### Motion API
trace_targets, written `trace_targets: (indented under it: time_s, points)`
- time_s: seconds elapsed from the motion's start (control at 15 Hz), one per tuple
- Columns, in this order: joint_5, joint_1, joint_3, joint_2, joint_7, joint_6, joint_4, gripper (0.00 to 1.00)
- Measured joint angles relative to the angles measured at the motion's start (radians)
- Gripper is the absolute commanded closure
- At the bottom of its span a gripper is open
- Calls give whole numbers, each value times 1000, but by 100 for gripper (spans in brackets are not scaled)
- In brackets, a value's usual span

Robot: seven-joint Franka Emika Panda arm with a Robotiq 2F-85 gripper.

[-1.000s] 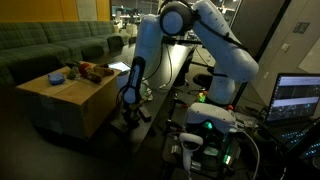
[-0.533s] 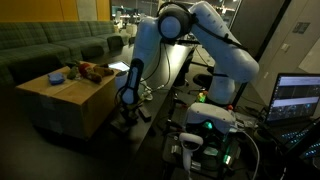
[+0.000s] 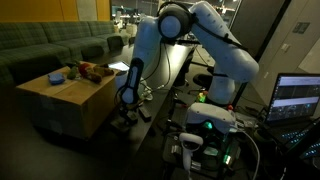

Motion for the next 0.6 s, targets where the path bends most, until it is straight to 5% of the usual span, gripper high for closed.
trace_targets:
  time_s: [0.6]
  points:
    - [2, -87, 106, -170, -52, 26, -107, 0]
